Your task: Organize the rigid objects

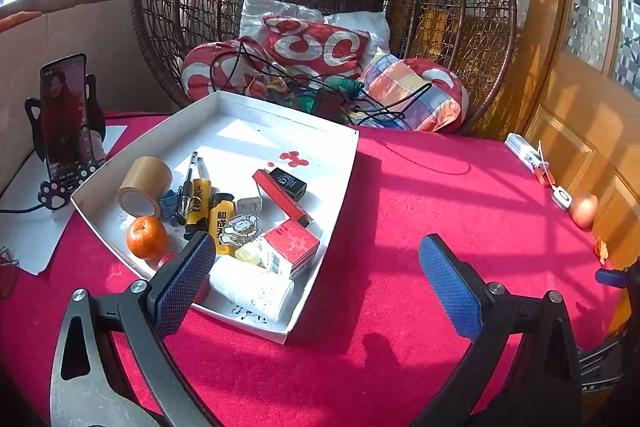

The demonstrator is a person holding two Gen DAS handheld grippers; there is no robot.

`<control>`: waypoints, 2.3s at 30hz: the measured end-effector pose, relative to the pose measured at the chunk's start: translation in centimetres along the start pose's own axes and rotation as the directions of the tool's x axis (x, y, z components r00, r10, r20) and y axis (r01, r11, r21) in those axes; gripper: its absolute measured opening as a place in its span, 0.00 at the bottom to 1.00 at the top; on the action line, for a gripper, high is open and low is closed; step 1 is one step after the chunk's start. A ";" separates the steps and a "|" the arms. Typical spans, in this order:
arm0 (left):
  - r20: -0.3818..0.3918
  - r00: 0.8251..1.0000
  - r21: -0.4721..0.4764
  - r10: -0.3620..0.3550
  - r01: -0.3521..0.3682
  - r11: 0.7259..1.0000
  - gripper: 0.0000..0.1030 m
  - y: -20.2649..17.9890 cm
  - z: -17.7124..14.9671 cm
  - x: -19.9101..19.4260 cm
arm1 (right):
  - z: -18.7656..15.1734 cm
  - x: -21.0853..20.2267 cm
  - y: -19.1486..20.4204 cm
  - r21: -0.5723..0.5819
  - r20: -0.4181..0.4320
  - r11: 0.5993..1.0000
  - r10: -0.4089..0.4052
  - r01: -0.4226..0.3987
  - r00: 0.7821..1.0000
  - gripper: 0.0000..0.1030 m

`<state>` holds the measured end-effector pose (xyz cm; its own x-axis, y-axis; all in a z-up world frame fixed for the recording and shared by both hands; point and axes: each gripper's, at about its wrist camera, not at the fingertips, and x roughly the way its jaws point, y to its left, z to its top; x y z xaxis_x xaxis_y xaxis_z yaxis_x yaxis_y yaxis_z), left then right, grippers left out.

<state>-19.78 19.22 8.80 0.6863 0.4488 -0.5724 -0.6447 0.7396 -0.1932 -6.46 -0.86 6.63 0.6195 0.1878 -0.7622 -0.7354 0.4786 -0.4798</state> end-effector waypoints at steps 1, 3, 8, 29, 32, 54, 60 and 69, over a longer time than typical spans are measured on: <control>-0.001 1.000 0.000 -0.002 0.002 1.000 1.00 -0.1 -0.1 -0.1 | -0.1 0.0 0.0 0.003 0.001 1.000 0.004 -0.004 1.000 1.00; -0.004 1.000 0.007 -0.003 0.003 1.000 1.00 -0.3 -0.1 -0.2 | -0.3 -0.2 0.0 0.004 0.008 1.000 0.009 -0.009 1.000 1.00; 0.000 1.000 0.024 -0.003 0.003 1.000 1.00 -1.1 -0.4 -0.7 | -0.6 -0.7 -0.1 0.010 0.027 1.000 0.011 -0.011 1.000 1.00; -0.013 0.999 0.098 -0.041 0.042 0.994 1.00 -5.1 -3.0 -2.3 | -3.3 -2.2 -0.9 0.049 0.080 0.999 0.002 -0.006 0.997 1.00; -0.018 0.999 0.106 -0.048 0.050 0.993 1.00 -5.6 -3.3 -2.5 | -3.6 -2.5 -0.9 0.053 0.090 0.999 -0.004 -0.001 0.996 1.00; 0.039 0.997 0.142 -0.061 0.055 0.988 1.00 -6.9 -4.5 -6.1 | -5.3 -5.4 -0.6 0.077 0.179 0.997 -0.027 0.013 0.983 1.00; 0.065 0.996 0.155 -0.067 0.056 0.986 1.00 -7.4 -4.6 -7.5 | -5.9 -6.6 -0.6 0.085 0.209 0.996 -0.041 0.024 0.977 1.00; 0.091 0.993 0.176 -0.073 0.056 0.983 1.00 -8.1 -4.8 -9.2 | -6.6 -8.0 -1.0 0.108 0.255 0.994 -0.051 0.024 0.966 1.00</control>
<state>-22.51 6.64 11.80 0.7592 0.4378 -0.4816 -0.5362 0.8402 -0.0814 -12.48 -8.52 10.36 0.7056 0.3756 -0.6008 -0.6864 0.5730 -0.4479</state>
